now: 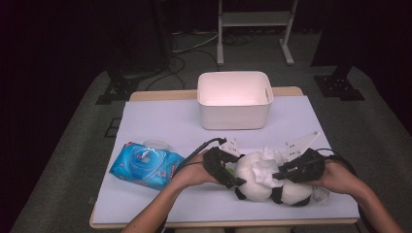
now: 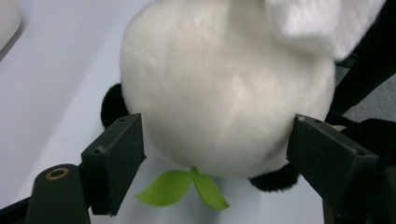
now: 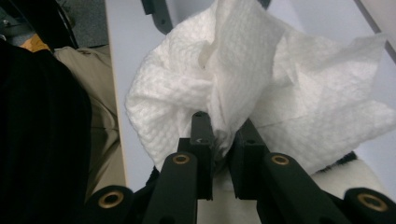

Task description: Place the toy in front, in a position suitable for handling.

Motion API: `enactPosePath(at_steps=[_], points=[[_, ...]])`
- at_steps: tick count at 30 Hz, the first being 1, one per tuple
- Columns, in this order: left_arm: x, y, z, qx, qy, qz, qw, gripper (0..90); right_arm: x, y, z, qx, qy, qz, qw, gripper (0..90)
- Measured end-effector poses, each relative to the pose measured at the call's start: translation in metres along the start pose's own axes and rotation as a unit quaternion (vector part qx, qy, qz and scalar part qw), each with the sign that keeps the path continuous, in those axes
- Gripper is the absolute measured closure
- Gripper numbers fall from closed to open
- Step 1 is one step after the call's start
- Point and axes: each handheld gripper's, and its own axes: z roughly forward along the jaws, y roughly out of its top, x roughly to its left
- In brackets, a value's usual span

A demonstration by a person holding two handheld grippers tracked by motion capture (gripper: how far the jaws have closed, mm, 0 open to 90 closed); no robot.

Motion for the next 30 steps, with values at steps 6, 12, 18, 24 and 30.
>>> enactPosePath(at_steps=[6, 12, 18, 24, 30], points=[[0.001, 0.004, 0.004, -0.005, -0.02, -0.007, 0.9998, 16.9, 0.01, -0.002, 0.004, -0.006, 0.006, -0.01, 0.9999, 81.3], [-0.002, 0.003, 0.008, -0.001, -0.021, -0.003, 0.9998, 22.1, 0.016, 0.0, 0.004, -0.004, 0.006, -0.02, 0.9998, 81.6], [-0.004, 0.002, 0.01, -0.009, -0.016, -0.002, 0.9998, 24.3, 0.014, 0.012, 0.004, 0.002, -0.002, -0.029, 0.9996, 81.8], [-0.007, 0.003, 0.01, -0.007, -0.012, 0.006, 0.9999, 24.7, 0.005, 0.035, 0.014, 0.009, -0.003, -0.037, 0.9993, 81.7], [-0.008, 0.002, 0.009, -0.008, -0.011, 0.007, 0.9999, 24.7, -0.003, 0.054, 0.028, 0.019, 0.003, -0.047, 0.9987, 81.6]])
